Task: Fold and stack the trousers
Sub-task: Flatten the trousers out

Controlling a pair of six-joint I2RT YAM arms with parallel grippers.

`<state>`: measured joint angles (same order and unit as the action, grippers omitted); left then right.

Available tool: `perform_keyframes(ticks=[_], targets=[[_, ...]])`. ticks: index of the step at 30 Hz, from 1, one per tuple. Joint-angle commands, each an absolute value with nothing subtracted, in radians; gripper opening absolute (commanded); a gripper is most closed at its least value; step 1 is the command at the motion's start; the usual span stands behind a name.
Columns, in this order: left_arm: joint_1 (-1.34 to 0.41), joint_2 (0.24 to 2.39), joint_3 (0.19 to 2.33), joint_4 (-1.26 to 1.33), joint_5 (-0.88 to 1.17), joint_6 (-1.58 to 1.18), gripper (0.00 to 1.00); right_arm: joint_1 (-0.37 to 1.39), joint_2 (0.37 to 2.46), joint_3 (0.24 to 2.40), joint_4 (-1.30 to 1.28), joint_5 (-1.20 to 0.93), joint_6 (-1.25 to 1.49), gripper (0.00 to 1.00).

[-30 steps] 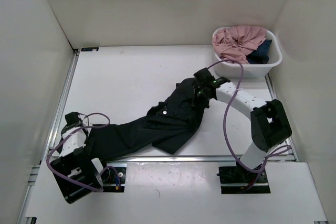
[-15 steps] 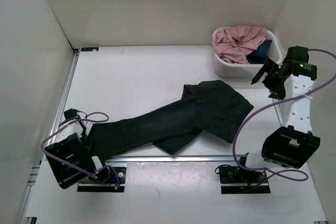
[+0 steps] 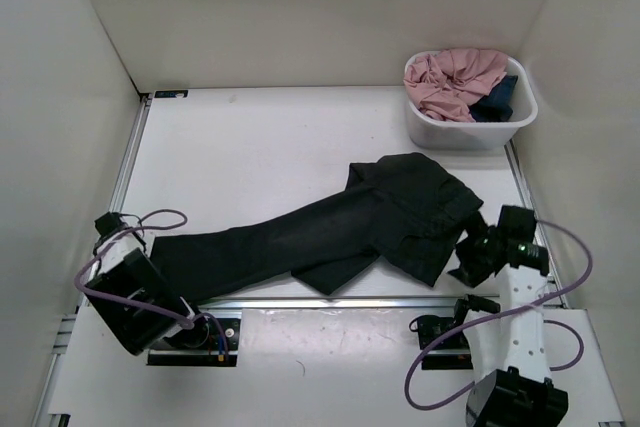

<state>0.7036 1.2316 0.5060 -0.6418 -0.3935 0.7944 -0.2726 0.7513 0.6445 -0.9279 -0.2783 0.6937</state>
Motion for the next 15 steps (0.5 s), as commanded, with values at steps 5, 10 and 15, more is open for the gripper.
perform_keyframes(ticks=[5,10,15], targets=[[0.742,1.402,0.609,-0.592,-0.339,0.767,1.00,-0.114,0.810,0.520,-0.726,-0.286,0.936,0.99],[0.742,1.486,0.647,-0.592,-0.302,0.753,0.88,0.112,1.076,0.511,-0.598,-0.206,0.994,0.99],[0.742,1.467,0.612,-0.601,-0.226,0.773,0.15,0.206,1.094,0.439,-0.494,-0.112,1.175,0.93]])
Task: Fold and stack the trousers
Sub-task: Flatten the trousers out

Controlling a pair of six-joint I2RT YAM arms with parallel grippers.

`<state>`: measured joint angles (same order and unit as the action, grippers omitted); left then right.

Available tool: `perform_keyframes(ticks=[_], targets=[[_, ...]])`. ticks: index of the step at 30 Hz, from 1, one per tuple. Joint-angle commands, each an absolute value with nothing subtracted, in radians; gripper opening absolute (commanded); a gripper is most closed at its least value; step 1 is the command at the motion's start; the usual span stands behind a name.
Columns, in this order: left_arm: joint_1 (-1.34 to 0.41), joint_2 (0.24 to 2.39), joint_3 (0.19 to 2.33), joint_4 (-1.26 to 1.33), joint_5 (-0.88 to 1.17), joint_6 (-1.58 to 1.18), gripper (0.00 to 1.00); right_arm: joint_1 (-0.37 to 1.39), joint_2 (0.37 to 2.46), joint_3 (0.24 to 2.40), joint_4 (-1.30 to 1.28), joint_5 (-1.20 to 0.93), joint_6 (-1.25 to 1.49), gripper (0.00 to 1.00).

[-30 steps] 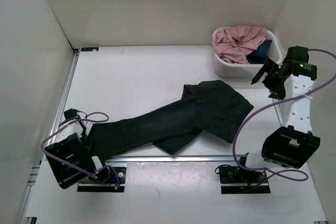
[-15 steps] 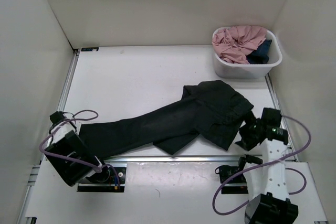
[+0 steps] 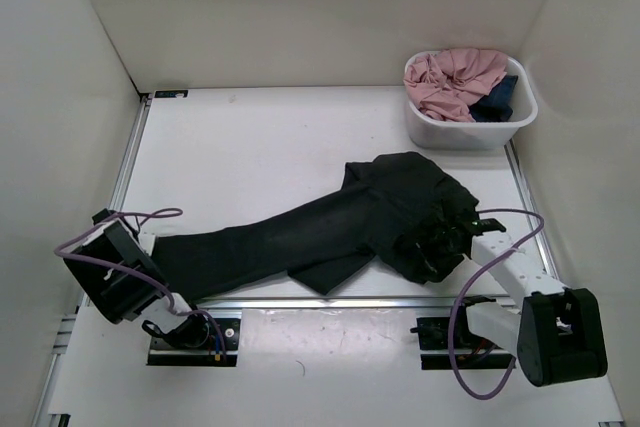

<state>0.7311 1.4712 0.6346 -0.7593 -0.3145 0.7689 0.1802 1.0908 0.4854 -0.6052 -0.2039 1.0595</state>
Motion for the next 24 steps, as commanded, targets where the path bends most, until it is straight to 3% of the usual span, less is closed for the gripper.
perform_keyframes(ticks=[1,5,6,7,9,13,18,22,24], targets=[[0.742,1.466,0.601,-0.601,-0.225,0.773,0.15,0.206,1.103,0.439,-0.494,-0.097,1.175,0.91],[0.742,1.457,0.633,-0.601,-0.206,0.782,0.15,0.181,1.155,0.439,-0.525,-0.044,1.149,0.76],[0.742,1.457,0.671,-0.601,-0.195,0.770,0.15,0.170,1.170,0.439,-0.525,-0.044,1.129,0.64],[0.742,1.457,0.698,-0.601,-0.195,0.770,0.15,0.131,1.184,0.469,-0.540,-0.022,1.109,0.29],[0.742,1.479,0.800,-0.630,-0.167,0.752,0.15,0.031,1.229,0.524,-0.573,0.001,1.021,0.00],[0.707,1.542,1.041,-0.761,-0.141,0.727,0.15,-0.077,1.333,0.814,-0.682,0.054,0.829,0.00],[0.648,1.585,1.320,-0.913,-0.109,0.706,0.15,-0.087,1.404,1.350,-0.874,0.066,0.643,0.00],[0.607,1.603,1.501,-0.976,-0.144,0.706,0.15,-0.187,1.373,1.543,-0.991,0.054,0.589,0.00],[0.597,1.624,1.534,-0.989,-0.196,0.730,0.15,-0.318,1.327,1.533,-1.012,-0.012,0.551,0.00]])
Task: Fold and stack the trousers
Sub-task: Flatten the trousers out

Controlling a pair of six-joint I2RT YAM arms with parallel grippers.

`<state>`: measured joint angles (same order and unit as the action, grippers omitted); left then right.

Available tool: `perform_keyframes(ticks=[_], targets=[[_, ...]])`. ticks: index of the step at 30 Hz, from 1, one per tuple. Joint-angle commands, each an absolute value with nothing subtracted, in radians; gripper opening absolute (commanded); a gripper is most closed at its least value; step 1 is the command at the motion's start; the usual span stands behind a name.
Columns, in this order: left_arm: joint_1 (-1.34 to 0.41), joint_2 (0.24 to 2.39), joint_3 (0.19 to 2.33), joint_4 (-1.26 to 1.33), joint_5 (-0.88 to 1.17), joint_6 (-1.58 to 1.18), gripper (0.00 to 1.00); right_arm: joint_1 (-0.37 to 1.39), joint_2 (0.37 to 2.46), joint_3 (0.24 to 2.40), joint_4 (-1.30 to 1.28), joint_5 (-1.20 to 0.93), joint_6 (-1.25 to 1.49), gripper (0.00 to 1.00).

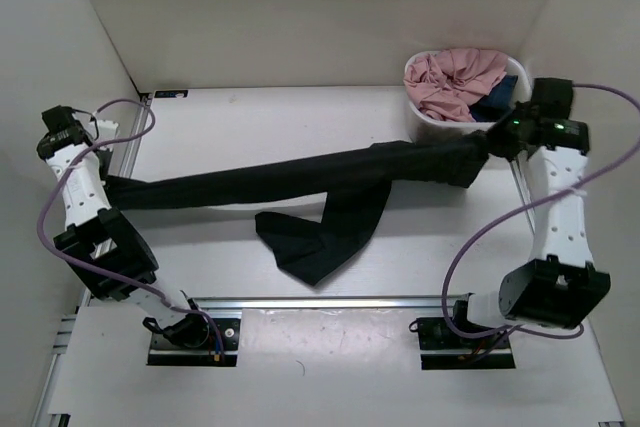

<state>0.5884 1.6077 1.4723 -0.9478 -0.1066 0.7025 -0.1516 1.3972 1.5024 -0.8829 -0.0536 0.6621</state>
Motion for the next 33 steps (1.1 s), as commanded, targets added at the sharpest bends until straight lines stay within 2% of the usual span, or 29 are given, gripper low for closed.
perform_keyframes(ticks=[1,8,15,19,20,22,23,24,25,26,29,30,31,33], targets=[[0.597,1.634,1.545,-0.989,-0.216,0.730,0.15,-0.362,1.315,1.499,-1.028,-0.070,0.536,0.00],[0.597,1.556,1.439,-1.035,-0.265,0.804,0.15,-0.460,1.174,1.330,-1.060,-0.038,0.557,0.00],[0.597,1.422,1.126,-1.035,-0.313,0.874,0.15,-0.460,1.086,1.276,-1.127,0.288,0.534,0.00],[0.597,1.397,1.010,-1.014,-0.333,0.874,0.15,-0.460,1.020,1.116,-1.118,0.304,0.552,0.00],[0.606,1.397,0.990,-1.014,-0.342,0.874,0.18,-0.460,0.993,1.076,-1.118,0.355,0.566,0.00],[0.615,1.388,0.936,-1.014,-0.351,0.885,0.37,-0.460,0.971,0.988,-1.118,0.412,0.566,0.38],[0.615,1.388,0.924,-1.014,-0.362,0.894,0.66,-0.460,0.962,0.979,-1.129,0.434,0.575,0.67],[0.626,1.379,0.913,-1.014,-0.362,0.906,0.75,-0.460,0.950,0.979,-1.129,0.452,0.575,0.84],[0.638,1.365,0.913,-1.005,-0.362,0.907,0.83,-0.460,0.950,1.006,-1.141,0.483,0.575,0.94],[0.638,1.365,0.913,-1.005,-0.362,0.919,0.87,-0.460,0.950,1.026,-1.152,0.483,0.575,0.97],[0.638,1.338,1.052,-1.005,-0.281,0.952,0.88,-0.460,0.971,1.098,-1.128,0.448,0.563,0.97],[0.638,1.322,1.108,-1.023,-0.149,0.963,0.88,-0.460,0.986,1.107,-1.108,0.349,0.527,0.97],[0.603,1.322,1.223,-1.040,-0.085,0.963,0.88,-0.460,1.008,1.108,-1.054,0.272,0.505,0.96],[0.553,1.322,1.323,-1.080,0.045,0.963,0.87,-0.448,1.037,1.108,-1.007,0.114,0.470,0.92]])
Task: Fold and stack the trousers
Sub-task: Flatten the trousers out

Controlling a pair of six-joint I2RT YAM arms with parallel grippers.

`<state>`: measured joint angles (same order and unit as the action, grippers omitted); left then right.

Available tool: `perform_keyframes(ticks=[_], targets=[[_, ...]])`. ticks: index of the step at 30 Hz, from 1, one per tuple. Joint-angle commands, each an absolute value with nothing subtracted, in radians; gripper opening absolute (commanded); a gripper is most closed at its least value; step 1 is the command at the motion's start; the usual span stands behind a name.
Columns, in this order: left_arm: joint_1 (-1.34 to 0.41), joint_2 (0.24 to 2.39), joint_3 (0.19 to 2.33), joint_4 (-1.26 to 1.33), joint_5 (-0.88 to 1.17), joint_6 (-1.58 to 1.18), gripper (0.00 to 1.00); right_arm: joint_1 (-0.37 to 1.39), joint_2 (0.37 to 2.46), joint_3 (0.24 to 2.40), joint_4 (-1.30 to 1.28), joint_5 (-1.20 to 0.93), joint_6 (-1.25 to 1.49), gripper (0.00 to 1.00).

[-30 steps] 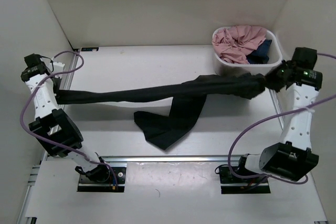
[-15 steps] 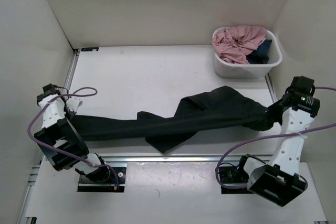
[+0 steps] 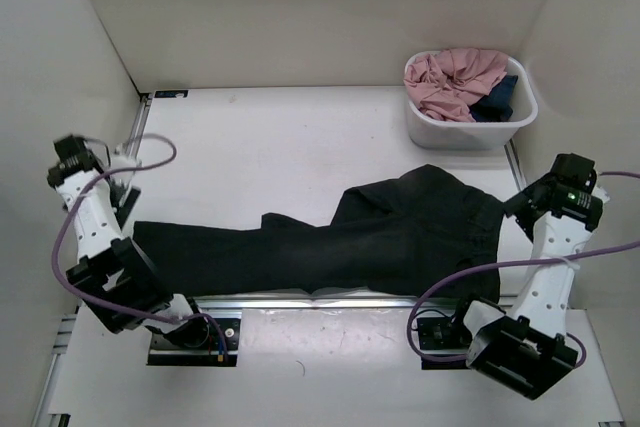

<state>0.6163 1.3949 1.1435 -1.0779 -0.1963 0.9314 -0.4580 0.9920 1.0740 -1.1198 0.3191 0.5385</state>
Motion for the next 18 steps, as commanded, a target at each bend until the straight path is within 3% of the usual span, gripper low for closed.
perform_keyframes(ticks=[1,2,6,12,18], targets=[[0.481,1.347,1.419,-1.113,0.166,0.950,0.87,-0.418,1.066,1.108,-0.985,0.062,0.457,0.90],[0.438,1.397,1.466,-1.179,0.222,0.927,0.91,-0.390,1.078,1.108,-0.951,0.034,0.457,0.90],[0.159,1.548,1.552,-1.230,0.368,0.772,0.88,-0.295,1.137,1.111,-0.920,0.100,0.468,0.93],[-0.323,1.693,1.454,-1.052,0.224,0.623,0.82,-0.284,1.265,1.055,-0.914,0.067,0.454,0.92],[-0.439,1.859,1.422,-0.988,0.114,0.541,0.82,-0.275,1.279,0.960,-0.868,0.057,0.466,0.92]])
